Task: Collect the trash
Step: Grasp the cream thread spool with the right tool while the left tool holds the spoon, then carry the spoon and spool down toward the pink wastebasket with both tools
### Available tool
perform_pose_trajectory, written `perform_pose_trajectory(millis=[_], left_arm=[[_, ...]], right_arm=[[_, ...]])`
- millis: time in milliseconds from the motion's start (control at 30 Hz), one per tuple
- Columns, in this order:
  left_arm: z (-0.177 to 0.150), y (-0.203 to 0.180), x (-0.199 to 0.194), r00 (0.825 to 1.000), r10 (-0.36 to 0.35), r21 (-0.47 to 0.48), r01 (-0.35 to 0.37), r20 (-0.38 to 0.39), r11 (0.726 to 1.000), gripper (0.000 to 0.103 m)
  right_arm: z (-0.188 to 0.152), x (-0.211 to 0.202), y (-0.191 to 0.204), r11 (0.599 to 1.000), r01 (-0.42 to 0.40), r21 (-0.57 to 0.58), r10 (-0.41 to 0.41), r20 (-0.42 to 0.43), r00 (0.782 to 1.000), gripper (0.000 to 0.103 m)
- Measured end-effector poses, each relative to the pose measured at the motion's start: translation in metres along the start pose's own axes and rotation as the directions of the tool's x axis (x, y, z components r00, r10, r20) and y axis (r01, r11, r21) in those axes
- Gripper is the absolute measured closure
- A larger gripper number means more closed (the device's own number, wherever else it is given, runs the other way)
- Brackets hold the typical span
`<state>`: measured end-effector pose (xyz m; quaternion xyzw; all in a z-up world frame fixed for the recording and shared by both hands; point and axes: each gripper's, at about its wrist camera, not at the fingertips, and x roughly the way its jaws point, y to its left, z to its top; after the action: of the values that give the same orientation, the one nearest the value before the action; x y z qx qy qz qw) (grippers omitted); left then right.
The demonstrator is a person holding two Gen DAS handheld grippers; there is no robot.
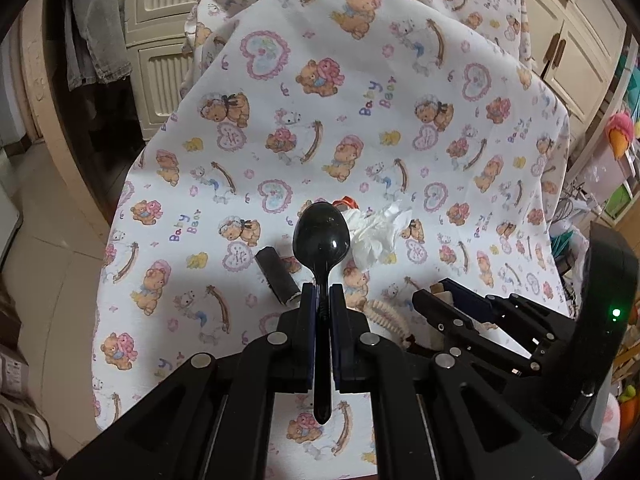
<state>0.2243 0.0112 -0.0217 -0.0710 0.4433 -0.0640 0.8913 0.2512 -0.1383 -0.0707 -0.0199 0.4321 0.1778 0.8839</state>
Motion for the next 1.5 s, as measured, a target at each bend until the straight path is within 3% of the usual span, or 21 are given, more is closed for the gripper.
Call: perform_pose_trajectory(millis=[167, 300, 567, 800, 867, 933, 1100, 1233, 1500], left_arm=[[-0.002, 0.002, 0.001, 1.0, -0.016, -0.008, 0.016, -0.015, 1.0, 0.098], [-0.001, 0.002, 0.001, 1.0, -0.018, -0.014, 0.018, -0.014, 1.0, 0.098], [-0.002, -0.01, 0.002, 1.0, -0.021, 0.02, 0.021, -0.008, 1.0, 0.098], [-0.003, -0.01, 0.003, 0.999, -0.037, 0.01, 0.037, -0.01, 0.999, 0.098], [-0.003, -0.01, 0.003, 0.999, -0.036, 0.011, 0.037, -0.013, 0.999, 0.098], [-0.003, -0.011, 0.004, 0.999, -0.038, 0.011, 0.038, -0.016, 0.999, 0.098], [-0.004, -0.015, 0.007, 0.999, -0.038, 0.02, 0.038, -0.022, 0.999, 0.098], [-0.005, -0.018, 0.009, 0.999, -0.031, 0.028, 0.032, -0.024, 0.999, 0.098], [-0.002, -0.012, 0.005, 0.999, -0.035, 0.012, 0.035, -0.01, 0.999, 0.098]], right_arm=[[-0.004, 0.003, 0.003, 1.0, 0.004, 0.002, -0.004, -0.026, 1.0, 0.077], [-0.006, 0.004, 0.005, 0.999, 0.032, 0.01, -0.032, -0.017, 0.999, 0.059], [-0.018, -0.004, -0.016, 0.996, 0.0, 0.089, 0.004, -0.044, 0.999, 0.058], [-0.028, -0.018, -0.029, 0.996, -0.024, 0.081, 0.028, -0.039, 0.999, 0.063], [-0.032, -0.021, -0.031, 0.996, -0.052, 0.078, 0.055, -0.038, 0.998, 0.076], [-0.033, -0.025, -0.029, 0.996, -0.068, 0.058, 0.071, -0.039, 0.997, 0.082], [-0.038, -0.026, -0.011, 0.999, 0.009, -0.043, -0.011, -0.035, 0.999, 0.082], [-0.04, -0.023, -0.009, 0.997, 0.044, -0.056, -0.046, -0.031, 0.998, 0.082], [-0.026, -0.055, -0.035, 0.992, 0.075, 0.104, -0.087, 0.116, 0.99, 0.082]])
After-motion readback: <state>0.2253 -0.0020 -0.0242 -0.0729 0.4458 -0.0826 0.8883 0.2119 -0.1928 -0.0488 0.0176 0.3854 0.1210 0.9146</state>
